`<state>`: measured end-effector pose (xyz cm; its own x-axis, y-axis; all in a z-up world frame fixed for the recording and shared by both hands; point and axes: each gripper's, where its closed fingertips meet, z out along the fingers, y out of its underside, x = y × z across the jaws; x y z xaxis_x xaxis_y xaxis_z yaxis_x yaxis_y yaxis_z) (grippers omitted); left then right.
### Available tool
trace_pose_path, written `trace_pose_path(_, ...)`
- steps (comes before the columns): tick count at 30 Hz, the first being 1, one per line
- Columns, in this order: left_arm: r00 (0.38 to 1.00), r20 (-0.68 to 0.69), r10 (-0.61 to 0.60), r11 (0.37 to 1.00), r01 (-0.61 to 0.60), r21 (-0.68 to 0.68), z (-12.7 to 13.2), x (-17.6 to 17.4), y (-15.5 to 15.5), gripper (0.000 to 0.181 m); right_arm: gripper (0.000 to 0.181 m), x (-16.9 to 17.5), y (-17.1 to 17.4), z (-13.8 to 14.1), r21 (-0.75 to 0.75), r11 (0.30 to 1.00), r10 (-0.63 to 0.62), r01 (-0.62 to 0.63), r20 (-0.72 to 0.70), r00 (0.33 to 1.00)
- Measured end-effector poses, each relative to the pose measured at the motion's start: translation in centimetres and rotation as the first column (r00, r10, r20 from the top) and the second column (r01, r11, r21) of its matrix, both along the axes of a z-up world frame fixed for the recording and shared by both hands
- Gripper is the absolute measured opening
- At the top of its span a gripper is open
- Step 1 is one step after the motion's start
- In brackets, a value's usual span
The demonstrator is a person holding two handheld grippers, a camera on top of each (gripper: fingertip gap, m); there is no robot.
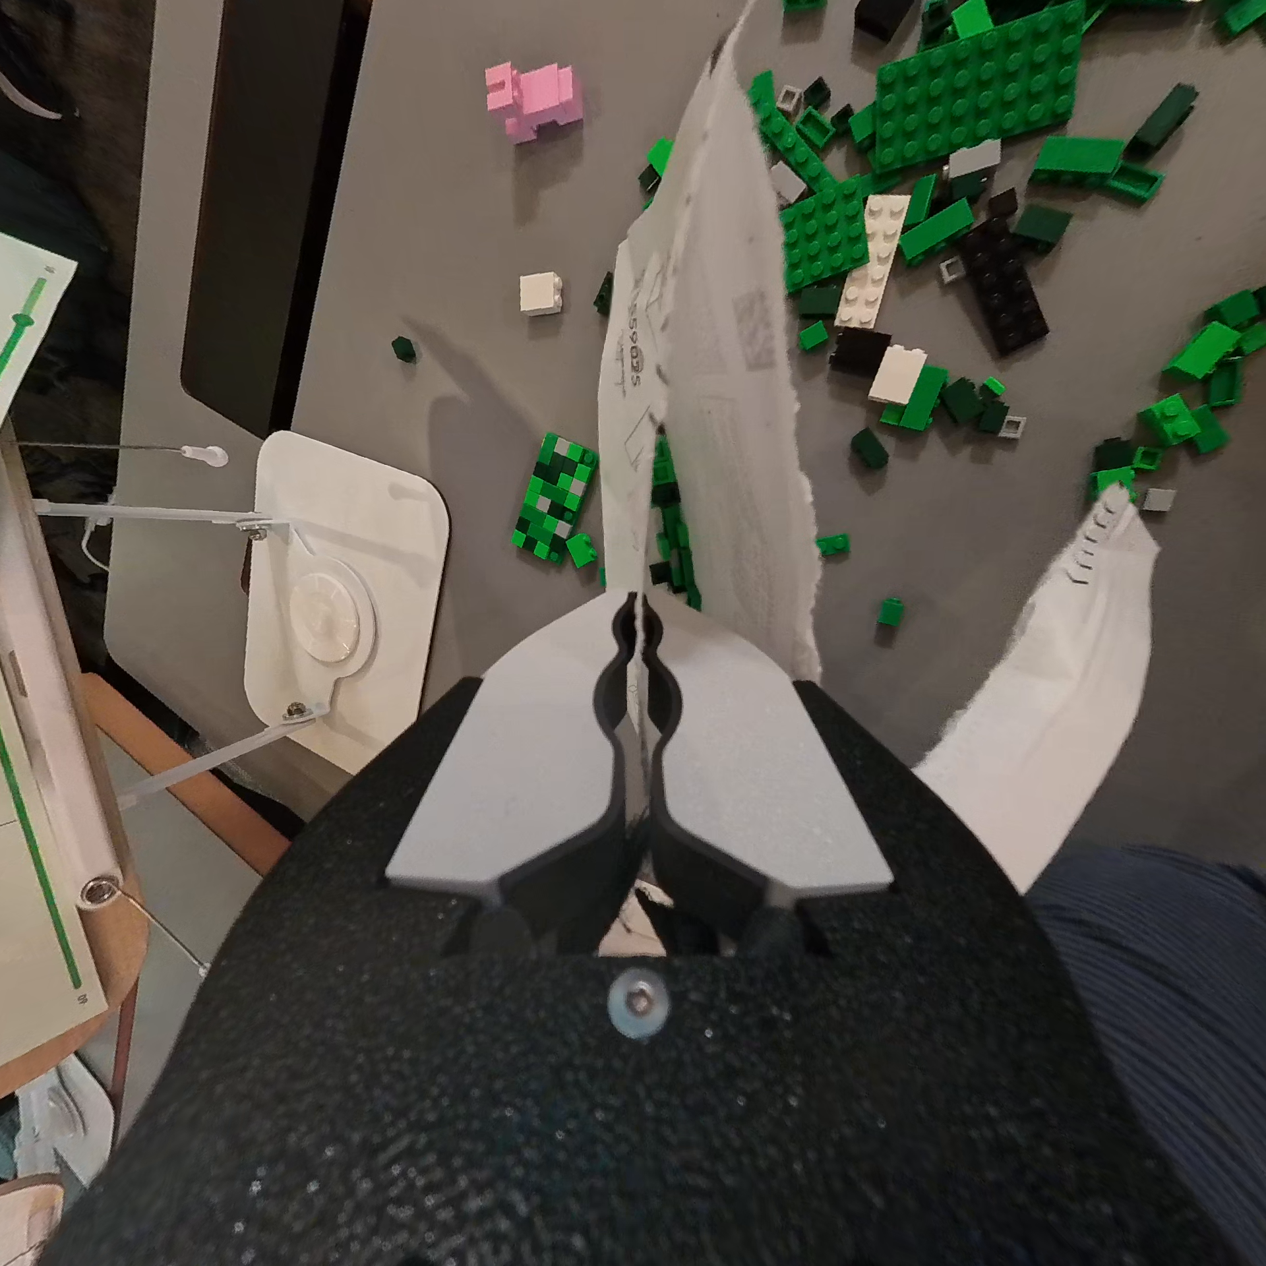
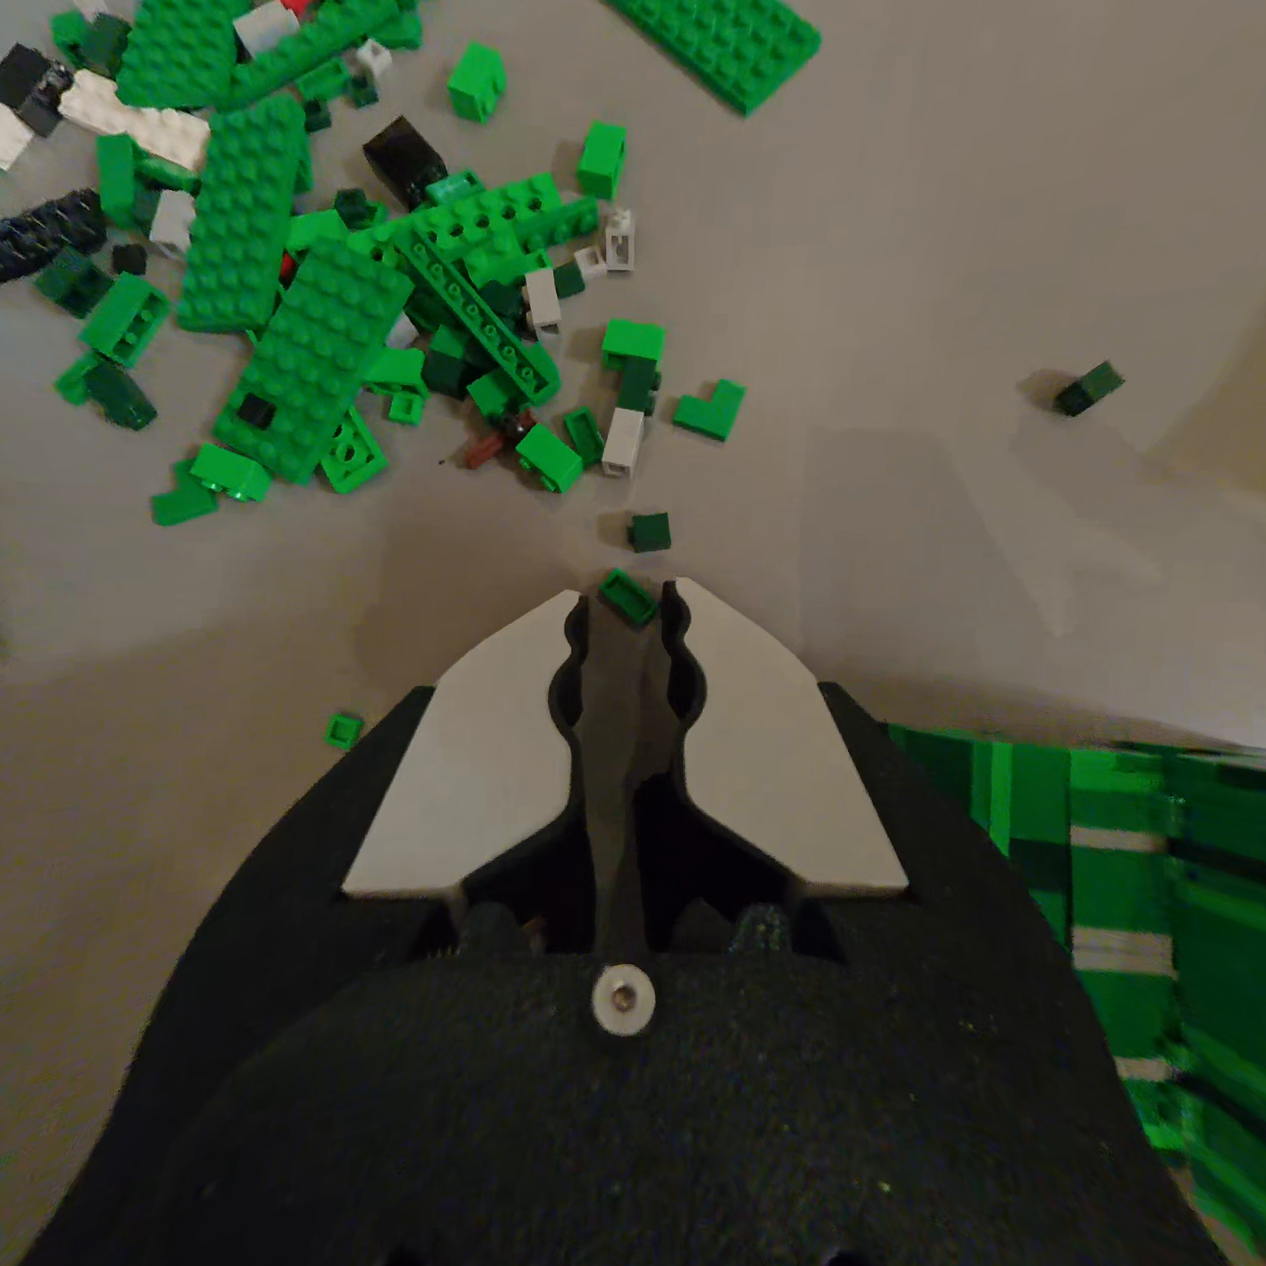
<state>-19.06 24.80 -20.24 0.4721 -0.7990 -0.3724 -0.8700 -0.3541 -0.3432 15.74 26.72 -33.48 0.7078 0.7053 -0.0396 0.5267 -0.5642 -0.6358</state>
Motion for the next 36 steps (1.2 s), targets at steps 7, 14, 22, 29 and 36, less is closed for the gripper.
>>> trace_pose_path(7, 1.0, -0.009, -0.018, 1.0, 0.018, -0.003, -0.1, 0.5, -0.1, 0.0, 0.008, 1.6, -1.0, 1.3, 0.058, 0.998, -0.001, -0.004, 0.076, 0.997)
trace_pose_path(14, 0.999, -0.009, -0.034, 0.999, 0.033, -0.013, -0.3, 0.8, -0.1, 0.0, 0.008, 13.4, -6.8, 4.2, 0.126, 0.937, -0.335, 0.327, 0.05, 0.941)
trace_pose_path(22, 0.998, -0.025, -0.062, 0.998, 0.061, -0.028, -0.6, 1.6, -0.3, 0.0, 0.008, 16.5, -9.6, 1.0, 0.059, 0.932, -0.361, 0.357, 0.11, 0.926)
trace_pose_path(29, 0.997, -0.037, -0.073, 0.996, 0.071, -0.044, -0.9, 1.9, -0.3, 0.0, 0.018, 16.7, -9.6, 0.2, 0.043, 0.932, -0.362, 0.359, 0.096, 0.927)
trace_pose_path(36, 0.998, -0.036, -0.051, 0.998, 0.049, -0.05, -1.0, 1.5, -0.3, 0.0, 0.022, 17.2, -9.9, 1.1, 0.054, 0.927, -0.374, 0.37, 0.105, 0.921)
